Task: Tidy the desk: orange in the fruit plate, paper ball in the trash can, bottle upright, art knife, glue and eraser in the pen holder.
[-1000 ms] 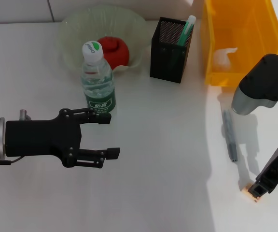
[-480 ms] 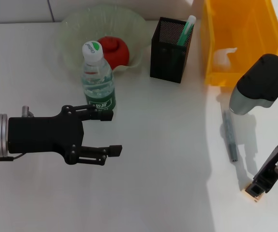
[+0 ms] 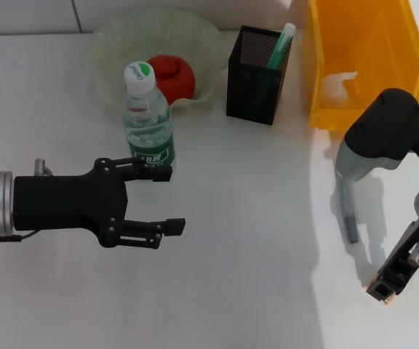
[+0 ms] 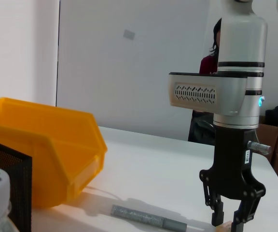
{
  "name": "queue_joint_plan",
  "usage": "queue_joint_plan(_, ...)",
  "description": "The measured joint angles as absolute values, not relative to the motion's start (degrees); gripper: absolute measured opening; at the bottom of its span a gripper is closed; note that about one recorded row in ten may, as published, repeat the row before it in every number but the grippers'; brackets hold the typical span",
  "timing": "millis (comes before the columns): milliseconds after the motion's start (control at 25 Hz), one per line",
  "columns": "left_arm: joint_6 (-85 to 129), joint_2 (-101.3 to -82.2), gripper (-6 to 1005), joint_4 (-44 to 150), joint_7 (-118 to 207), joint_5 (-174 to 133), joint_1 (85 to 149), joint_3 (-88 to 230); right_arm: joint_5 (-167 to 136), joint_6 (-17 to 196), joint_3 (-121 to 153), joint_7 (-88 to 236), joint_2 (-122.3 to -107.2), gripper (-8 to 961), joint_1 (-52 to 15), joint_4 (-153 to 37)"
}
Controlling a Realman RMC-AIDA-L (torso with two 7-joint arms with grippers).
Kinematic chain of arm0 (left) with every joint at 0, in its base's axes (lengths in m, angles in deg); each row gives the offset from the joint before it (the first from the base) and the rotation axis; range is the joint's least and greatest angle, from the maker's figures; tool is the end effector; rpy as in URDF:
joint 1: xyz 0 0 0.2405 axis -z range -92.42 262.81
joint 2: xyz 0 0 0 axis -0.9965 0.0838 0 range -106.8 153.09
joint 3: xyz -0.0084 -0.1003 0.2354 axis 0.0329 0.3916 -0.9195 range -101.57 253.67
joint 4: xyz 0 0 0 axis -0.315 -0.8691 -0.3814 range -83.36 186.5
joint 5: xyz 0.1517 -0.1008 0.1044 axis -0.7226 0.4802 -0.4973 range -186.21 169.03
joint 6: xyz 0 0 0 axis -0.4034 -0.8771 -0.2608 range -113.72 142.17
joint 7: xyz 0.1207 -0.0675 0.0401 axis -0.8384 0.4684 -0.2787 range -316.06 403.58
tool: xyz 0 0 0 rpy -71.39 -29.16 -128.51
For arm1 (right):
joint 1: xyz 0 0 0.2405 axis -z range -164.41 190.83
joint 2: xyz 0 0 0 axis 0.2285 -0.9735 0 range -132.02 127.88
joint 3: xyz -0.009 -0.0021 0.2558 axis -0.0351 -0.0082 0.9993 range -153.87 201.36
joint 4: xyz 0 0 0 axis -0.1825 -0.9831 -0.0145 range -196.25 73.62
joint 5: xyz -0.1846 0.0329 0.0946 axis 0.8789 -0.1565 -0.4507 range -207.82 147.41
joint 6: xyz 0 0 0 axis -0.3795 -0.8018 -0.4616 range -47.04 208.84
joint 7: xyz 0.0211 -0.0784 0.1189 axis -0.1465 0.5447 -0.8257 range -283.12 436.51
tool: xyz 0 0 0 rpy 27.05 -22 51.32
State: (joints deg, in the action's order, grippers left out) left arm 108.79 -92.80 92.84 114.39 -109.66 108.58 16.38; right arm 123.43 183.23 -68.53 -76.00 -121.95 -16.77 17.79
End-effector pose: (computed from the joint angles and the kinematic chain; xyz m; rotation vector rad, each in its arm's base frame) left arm -0.2570 0.2922 -0.0041 -2.9227 -0.3022 -0.7303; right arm 0.2063 0.2918 -0.0249 -2.6251 1.0253 -0.9859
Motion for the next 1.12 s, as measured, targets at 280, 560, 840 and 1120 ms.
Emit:
queue_joint_plan(280, 108.8, -92.96, 859, 93.0, 114.2, -109.7, 108.6, 16.4, 123.4, 182.8, -69.4, -76.1, -121.95, 325, -17.2, 16.6)
queue_joint_plan(560, 108.8, -93.03, 859, 92.8, 113.6, -109.7, 108.6, 16.4, 123.4, 182.1, -70.1, -76.6, -121.95, 319, -17.4, 15.7)
queue_joint_plan(840, 108.4, -93.06, 859, 92.8, 113.6, -109.7, 108.6, 16.4, 123.4, 182.0, -70.1, -76.6, -121.95, 313, -17.4, 16.0)
queue_joint_plan(1120, 108.2, -93.18, 859, 92.8, 113.6, -109.7, 108.6, 16.4, 122.3, 185.7, -65.5, -75.4, -121.77, 244, -17.4, 21.7)
